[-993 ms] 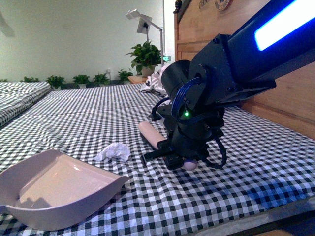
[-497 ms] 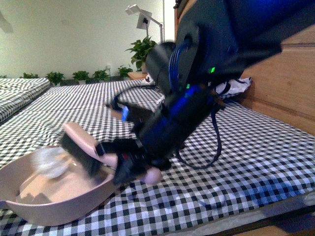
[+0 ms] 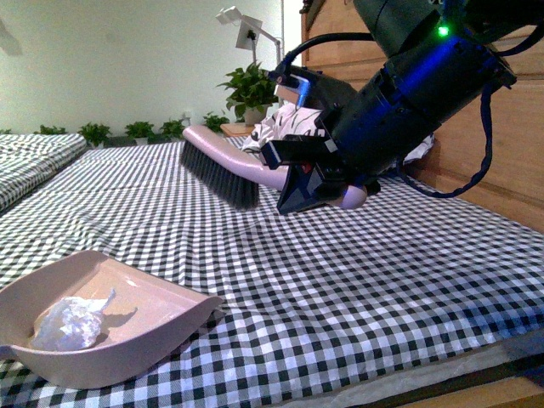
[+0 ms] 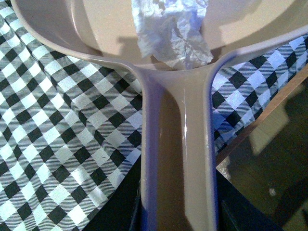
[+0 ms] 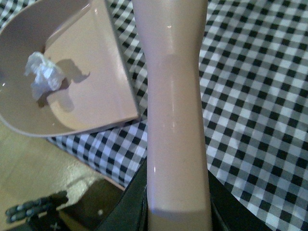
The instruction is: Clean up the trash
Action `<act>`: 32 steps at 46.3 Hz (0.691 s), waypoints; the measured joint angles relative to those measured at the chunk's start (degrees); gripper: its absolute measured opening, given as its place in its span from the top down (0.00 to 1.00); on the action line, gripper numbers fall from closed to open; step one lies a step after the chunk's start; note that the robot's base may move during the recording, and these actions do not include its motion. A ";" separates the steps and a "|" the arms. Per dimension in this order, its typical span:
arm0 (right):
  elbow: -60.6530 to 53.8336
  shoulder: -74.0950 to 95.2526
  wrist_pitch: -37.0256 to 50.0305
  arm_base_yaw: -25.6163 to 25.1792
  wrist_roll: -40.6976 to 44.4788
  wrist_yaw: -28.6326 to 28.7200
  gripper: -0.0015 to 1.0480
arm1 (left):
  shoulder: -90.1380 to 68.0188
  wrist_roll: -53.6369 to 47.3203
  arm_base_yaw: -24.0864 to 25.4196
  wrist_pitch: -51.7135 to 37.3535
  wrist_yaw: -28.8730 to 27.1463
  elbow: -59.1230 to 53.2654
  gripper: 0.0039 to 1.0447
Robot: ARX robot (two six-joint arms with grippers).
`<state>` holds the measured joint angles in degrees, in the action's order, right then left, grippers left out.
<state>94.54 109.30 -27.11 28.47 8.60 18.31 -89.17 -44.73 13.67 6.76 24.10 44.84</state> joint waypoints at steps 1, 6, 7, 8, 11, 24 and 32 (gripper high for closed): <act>-1.01 -0.55 1.42 -0.22 -0.59 -0.48 0.82 | 0.00 0.02 0.00 0.02 0.02 0.00 0.75; -6.78 -7.02 6.78 -2.73 -5.22 -0.61 0.82 | 0.37 1.25 -0.13 -4.79 -1.49 -1.51 0.75; -7.78 -8.55 7.43 -3.43 -6.16 -0.28 0.82 | 0.96 3.17 -0.42 -9.86 -3.28 -3.26 0.75; -9.44 -11.28 8.46 -4.74 -7.28 0.26 0.82 | 1.36 4.39 -0.55 -13.03 -4.11 -4.22 0.75; -12.50 -16.66 9.68 -7.65 -9.86 1.20 0.82 | 3.67 10.58 -0.90 -20.55 -6.43 -5.92 0.75; -24.57 -38.73 13.25 -22.03 -18.86 12.50 0.82 | 19.96 29.66 -5.40 -25.64 -27.67 -6.16 0.75; -27.80 -49.68 14.71 -27.17 -21.88 17.77 0.82 | 31.41 36.00 -8.44 -21.88 -35.98 -7.45 0.75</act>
<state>66.74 59.61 -12.40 1.30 -13.28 36.07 -57.76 -8.73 5.23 -15.11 -11.88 37.39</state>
